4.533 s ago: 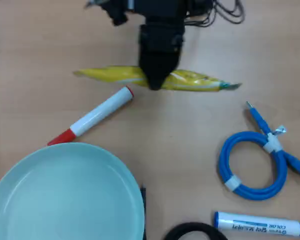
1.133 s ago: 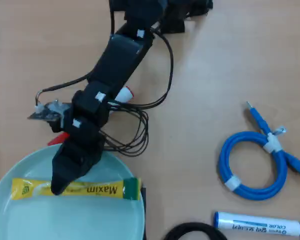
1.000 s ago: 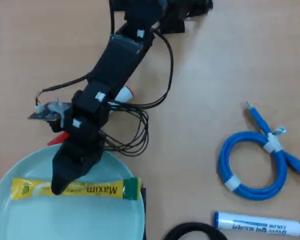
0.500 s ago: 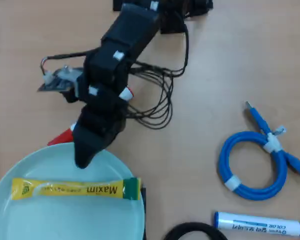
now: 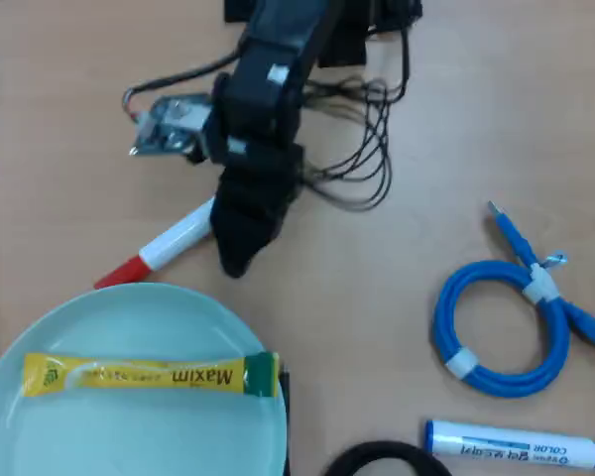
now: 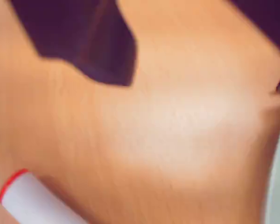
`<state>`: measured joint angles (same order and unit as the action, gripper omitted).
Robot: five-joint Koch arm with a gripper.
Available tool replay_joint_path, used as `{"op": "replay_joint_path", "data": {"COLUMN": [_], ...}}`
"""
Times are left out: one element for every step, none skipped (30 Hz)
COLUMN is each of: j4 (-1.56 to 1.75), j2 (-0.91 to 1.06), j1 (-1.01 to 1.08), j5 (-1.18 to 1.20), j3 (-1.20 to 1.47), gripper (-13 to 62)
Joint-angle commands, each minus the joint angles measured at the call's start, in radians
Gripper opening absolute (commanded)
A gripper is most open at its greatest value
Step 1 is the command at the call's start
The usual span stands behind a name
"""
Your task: Pick up the yellow coffee stick, then put it in the green bowl
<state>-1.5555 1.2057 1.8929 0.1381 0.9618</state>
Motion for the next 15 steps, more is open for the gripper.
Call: {"op": "replay_joint_path", "data": {"j4": [0.173, 0.219, 0.252, 0.275, 0.296, 0.308, 0.321, 0.333, 0.351, 0.373, 0.397, 0.425, 0.457, 0.502, 0.557], "j2": [0.225, 0.281, 0.331, 0.376, 0.41, 0.43, 0.439, 0.44, 0.443, 0.445, 0.445, 0.446, 0.449, 0.457, 0.469], "j1": [-0.029, -0.035, -0.038, -0.043, -0.055, -0.071, -0.091, -0.11, -0.127, -0.141, -0.156, -0.173, -0.189, -0.198, -0.206], "j5": [0.003, 0.003, 0.005, 0.005, 0.008, 0.009, 0.009, 0.009, 0.009, 0.009, 0.009, 0.009, 0.008, 0.008, 0.008], "j3": [0.071, 0.143, 0.206, 0.256, 0.296, 0.333, 0.362, 0.388, 0.419, 0.449, 0.486, 0.531, 0.581, 0.632, 0.683], "gripper": [42.6, 42.5, 42.5, 42.5, 42.5, 42.5, 42.5, 42.5, 42.5, 42.6, 42.6, 42.7, 42.7, 42.7, 42.7]}}
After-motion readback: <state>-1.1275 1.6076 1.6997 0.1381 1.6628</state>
